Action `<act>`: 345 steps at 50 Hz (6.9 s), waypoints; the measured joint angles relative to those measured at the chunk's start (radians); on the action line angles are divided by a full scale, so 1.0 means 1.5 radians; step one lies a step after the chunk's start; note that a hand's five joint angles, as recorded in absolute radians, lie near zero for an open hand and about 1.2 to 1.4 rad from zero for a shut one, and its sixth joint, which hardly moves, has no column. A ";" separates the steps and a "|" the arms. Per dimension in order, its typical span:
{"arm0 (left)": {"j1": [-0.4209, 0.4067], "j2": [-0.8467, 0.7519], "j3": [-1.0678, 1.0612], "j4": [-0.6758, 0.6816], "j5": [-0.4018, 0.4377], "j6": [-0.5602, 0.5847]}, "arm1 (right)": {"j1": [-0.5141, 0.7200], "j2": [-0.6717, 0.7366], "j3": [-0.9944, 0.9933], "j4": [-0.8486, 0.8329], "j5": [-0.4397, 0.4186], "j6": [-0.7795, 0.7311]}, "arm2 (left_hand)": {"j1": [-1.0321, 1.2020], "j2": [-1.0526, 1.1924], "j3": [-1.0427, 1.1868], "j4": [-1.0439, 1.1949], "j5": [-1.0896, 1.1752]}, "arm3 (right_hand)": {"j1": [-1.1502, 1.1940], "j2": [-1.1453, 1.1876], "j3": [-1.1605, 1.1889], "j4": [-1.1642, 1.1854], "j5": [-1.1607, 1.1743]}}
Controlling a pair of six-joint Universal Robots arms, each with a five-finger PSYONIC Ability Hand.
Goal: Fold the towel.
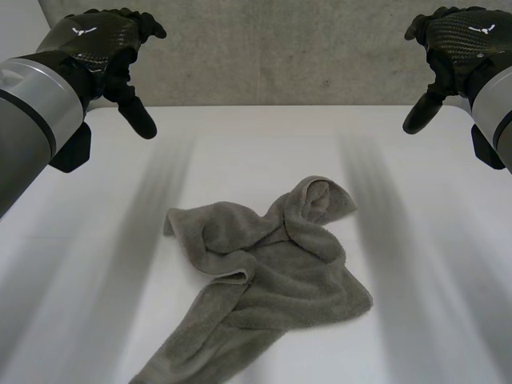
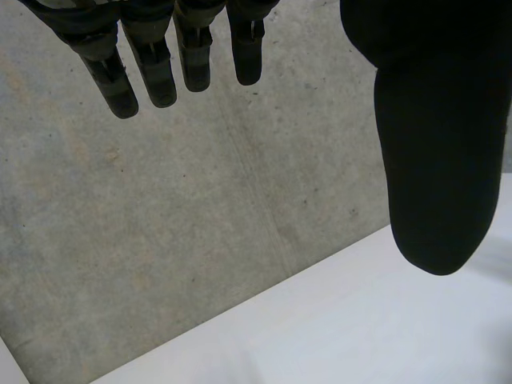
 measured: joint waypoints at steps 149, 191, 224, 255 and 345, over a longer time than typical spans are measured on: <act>0.049 0.044 -0.474 0.447 0.148 0.192 | 0.014 0.104 0.217 -0.230 -0.233 -0.134 | 0.623 0.658 0.658 0.658 0.642 | 0.731 0.709 0.719 0.712 0.718; -0.007 0.087 -0.375 0.430 0.089 0.172 | 0.067 0.048 0.241 -0.126 -0.190 0.048 | 0.623 0.658 0.659 0.659 0.642 | -0.001 -0.003 -0.003 -0.008 -0.004; -0.019 0.030 -0.338 0.420 0.074 0.171 | 0.183 0.088 0.530 -0.289 -0.209 -0.077 | 0.623 0.658 0.659 0.659 0.642 | 0.031 0.011 0.009 -0.006 0.024; -0.019 0.021 -0.341 0.422 0.074 0.170 | 0.207 0.136 0.519 -0.314 -0.210 -0.048 | 0.623 0.658 0.659 0.659 0.642 | 0.051 0.032 0.033 0.016 0.050; -0.013 0.083 -0.471 0.359 0.079 0.180 | -0.187 -0.124 0.327 0.051 -0.367 -0.221 | 0.623 0.658 0.659 0.659 0.642 | 0.731 0.721 0.715 0.712 0.734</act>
